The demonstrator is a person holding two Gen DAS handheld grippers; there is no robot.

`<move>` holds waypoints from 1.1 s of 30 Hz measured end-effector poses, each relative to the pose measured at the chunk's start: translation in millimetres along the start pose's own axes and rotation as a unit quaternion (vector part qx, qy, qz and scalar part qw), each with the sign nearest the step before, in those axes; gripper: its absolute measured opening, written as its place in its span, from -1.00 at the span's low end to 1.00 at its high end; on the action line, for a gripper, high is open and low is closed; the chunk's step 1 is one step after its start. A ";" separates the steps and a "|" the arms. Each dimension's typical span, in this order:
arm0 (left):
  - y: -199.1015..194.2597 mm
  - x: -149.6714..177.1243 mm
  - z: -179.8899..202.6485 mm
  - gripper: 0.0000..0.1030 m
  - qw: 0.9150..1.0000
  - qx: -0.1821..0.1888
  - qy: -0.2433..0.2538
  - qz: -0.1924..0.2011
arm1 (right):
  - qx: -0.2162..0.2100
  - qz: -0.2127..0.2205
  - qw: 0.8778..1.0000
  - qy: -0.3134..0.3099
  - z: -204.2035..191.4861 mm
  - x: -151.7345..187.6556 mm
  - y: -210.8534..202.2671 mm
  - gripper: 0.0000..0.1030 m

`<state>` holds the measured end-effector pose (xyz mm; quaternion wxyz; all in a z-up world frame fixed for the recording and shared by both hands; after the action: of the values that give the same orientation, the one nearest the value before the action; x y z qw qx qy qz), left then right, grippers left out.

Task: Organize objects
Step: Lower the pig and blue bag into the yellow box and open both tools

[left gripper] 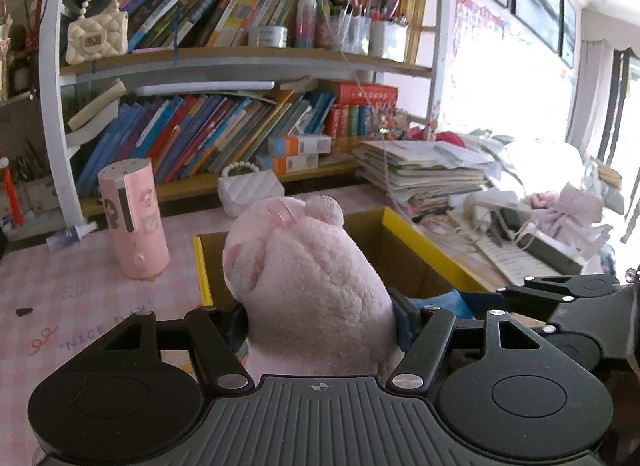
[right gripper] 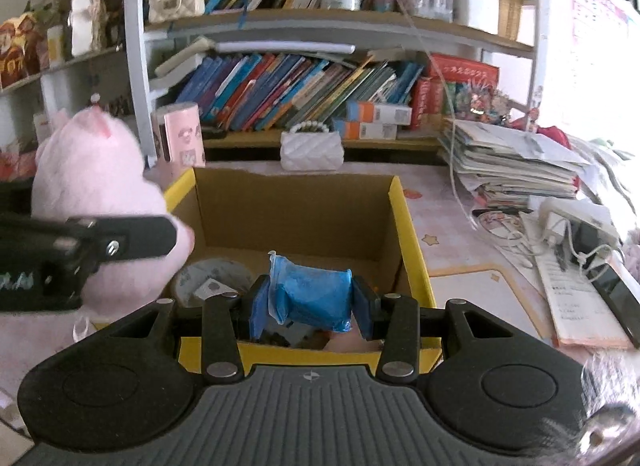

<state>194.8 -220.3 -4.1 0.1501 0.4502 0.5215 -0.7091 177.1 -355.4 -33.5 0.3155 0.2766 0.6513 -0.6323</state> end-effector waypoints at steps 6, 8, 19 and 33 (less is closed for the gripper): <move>21.4 6.4 4.0 0.33 1.000 -0.013 0.002 -0.023 | -0.017 -0.029 0.999 -0.013 5.5 4.1 20.6 -0.22; 26.6 7.2 4.9 0.33 0.999 -0.017 0.003 -0.028 | -0.022 -0.033 0.999 -0.017 7.1 4.0 24.4 -0.22; 53.9 16.9 -8.2 0.37 0.996 -0.007 -0.052 -0.067 | -0.041 -0.043 0.997 -0.040 8.3 -0.5 38.5 -0.22; 18.8 7.5 3.7 0.63 0.999 -0.024 -0.040 -0.013 | -0.051 -0.050 0.996 -0.046 7.0 -0.5 39.6 -0.21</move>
<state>201.7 -229.3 -21.3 0.1725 0.4106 0.5376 -0.7160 207.9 -360.5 -58.9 0.3268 0.1979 0.6803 -0.6255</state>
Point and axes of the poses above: each gripper's, at about its wrist camera, not at the fingertips, and y roughly the way its jaws point, z to its right, x to its underside, the point moved 7 cm from there along y, roughly the way its jaws point, and after that the axes turned 7 degrees about -z, right-handed, at the moved point
